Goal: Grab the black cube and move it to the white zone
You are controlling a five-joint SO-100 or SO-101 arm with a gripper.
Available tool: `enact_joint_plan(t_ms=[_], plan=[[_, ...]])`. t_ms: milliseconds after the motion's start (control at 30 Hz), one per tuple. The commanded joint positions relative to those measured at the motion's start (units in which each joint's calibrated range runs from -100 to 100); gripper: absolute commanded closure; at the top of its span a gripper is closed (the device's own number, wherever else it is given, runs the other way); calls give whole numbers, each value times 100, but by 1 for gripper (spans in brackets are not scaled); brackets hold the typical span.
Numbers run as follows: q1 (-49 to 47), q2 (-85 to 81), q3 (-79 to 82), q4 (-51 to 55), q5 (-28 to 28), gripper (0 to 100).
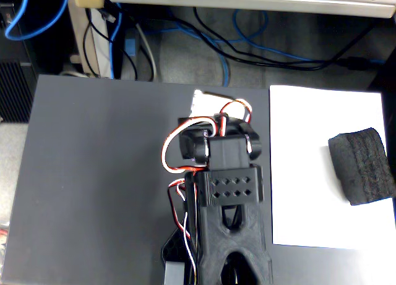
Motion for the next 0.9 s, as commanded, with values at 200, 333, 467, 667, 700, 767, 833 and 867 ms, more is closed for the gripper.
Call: enact_joint_plan(t_ms=[200,333,467,667,700,767,833,867], plan=[[-135,-10,1527,-871,14,99],[-149,-44,1527,-828,9,99],[-135,-44,1527,-820,9,99],[-142,-44,1527,-820,9,99],[-135,-44,1527,-820,9,99],[-142,-44,1527,-820,9,99],[-105,-44,1527,-820,9,99],[-98,-44,1527,-820,9,99]])
